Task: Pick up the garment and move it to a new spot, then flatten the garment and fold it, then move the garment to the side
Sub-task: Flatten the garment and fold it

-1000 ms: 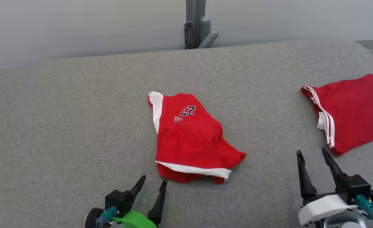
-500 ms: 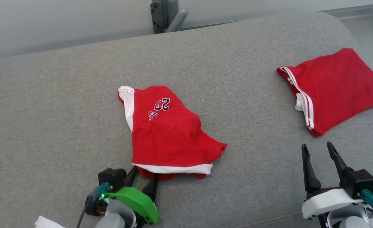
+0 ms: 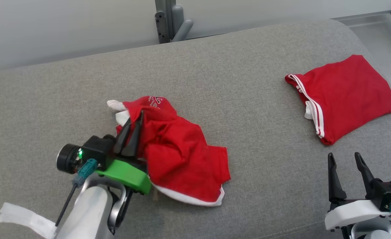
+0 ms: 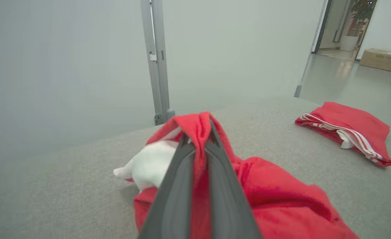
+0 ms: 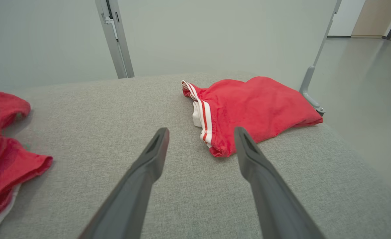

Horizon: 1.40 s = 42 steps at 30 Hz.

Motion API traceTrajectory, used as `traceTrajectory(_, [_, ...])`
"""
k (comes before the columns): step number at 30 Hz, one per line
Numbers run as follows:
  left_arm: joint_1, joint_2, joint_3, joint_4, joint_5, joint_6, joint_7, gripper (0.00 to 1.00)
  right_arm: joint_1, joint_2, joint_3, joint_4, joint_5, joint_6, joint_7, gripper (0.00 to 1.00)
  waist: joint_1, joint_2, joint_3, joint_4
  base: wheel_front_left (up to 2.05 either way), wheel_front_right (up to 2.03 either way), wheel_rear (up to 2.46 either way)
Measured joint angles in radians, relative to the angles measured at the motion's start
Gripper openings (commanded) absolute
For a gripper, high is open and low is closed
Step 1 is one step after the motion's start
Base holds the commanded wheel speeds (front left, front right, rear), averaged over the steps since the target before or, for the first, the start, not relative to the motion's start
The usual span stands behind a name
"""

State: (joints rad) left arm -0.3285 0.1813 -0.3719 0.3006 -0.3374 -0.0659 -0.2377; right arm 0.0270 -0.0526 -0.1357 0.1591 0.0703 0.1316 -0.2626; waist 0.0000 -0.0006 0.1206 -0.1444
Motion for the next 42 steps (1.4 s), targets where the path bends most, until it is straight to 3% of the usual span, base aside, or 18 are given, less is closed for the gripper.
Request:
traceTrajectory(6, [-0.010, -0.026, -0.095, -0.166, 0.041, 0.009, 0.127, 0.00, -0.001, 0.001, 0.011, 0.002, 0.006, 0.000, 0.000, 1.00, 0.0000, 0.0000, -0.016, 0.001, 0.00, 0.00, 0.00])
traceTrajectory(12, [-0.056, -0.052, -0.162, -0.219, 0.060, -0.002, 0.202, 0.00, -0.008, 0.002, 0.031, 0.007, 0.026, 0.000, 0.000, 1.00, 0.0000, 0.0000, -0.010, -0.009, 0.00, 0.00, 0.00])
traceTrajectory(18, [-0.141, -0.077, -0.181, -0.134, 0.074, -0.005, 0.223, 0.00, -0.030, 0.002, 0.042, 0.014, 0.043, 0.000, 0.000, 1.00, 0.0000, 0.0000, 0.011, -0.033, 0.00, 0.00, 0.00])
traceTrajectory(25, [-0.194, -0.110, -0.216, 0.107, 0.044, -0.015, 0.173, 0.00, -0.056, 0.002, 0.049, 0.026, 0.054, 0.000, 0.000, 1.00, 0.0000, 0.0000, 0.054, -0.068, 0.00, 0.00, 0.00])
traceTrajectory(26, [-0.195, -0.114, -0.228, 0.143, 0.040, -0.021, 0.161, 0.04, -0.058, 0.002, 0.050, 0.029, 0.056, 0.000, 0.000, 1.00, 0.0000, 0.0000, 0.061, -0.073, 0.00, 0.00, 0.00])
traceTrajectory(28, [-0.195, -0.125, -0.241, 0.201, 0.004, -0.031, 0.119, 0.41, -0.059, 0.002, 0.049, 0.033, 0.059, 0.000, 0.000, 1.00, 0.0000, 0.0000, 0.075, -0.082, 0.00, 0.00, 0.00])
traceTrajectory(31, [-0.195, -0.129, -0.278, 0.270, -0.035, -0.046, 0.052, 0.73, -0.061, 0.002, 0.048, 0.037, 0.061, 0.000, 0.000, 1.00, 0.0000, 0.0000, 0.092, -0.091, 0.00, 0.00, 0.00])
traceTrajectory(32, [-0.195, -0.129, -0.285, 0.289, -0.041, -0.048, 0.037, 0.94, -0.062, 0.002, 0.046, 0.038, 0.061, 0.000, 0.000, 1.00, 0.0000, 0.0000, 0.097, -0.092, 0.00, 0.00, 0.00])
traceTrajectory(33, [-0.196, -0.131, -0.289, 0.302, -0.050, -0.049, 0.023, 1.00, -0.062, 0.002, 0.044, 0.039, 0.061, 0.000, 0.000, 1.00, 0.0000, 0.0001, 0.101, -0.093, 0.00, 0.00, 0.00])
traceTrajectory(37, [-0.196, -0.131, -0.273, 0.310, -0.088, -0.048, -0.012, 1.00, -0.062, 0.002, 0.033, 0.039, 0.060, 0.000, 0.000, 1.00, 0.0000, 0.0000, 0.104, -0.080, 0.00, 0.00, 0.00])
traceTrajectory(42, [-0.108, -0.098, -0.230, 0.195, -0.098, -0.044, -0.023, 1.00, -0.042, 0.002, 0.014, 0.038, 0.055, 0.000, 0.000, 1.00, 0.0000, 0.0000, 0.082, -0.060, 0.00, 0.00, 0.00])
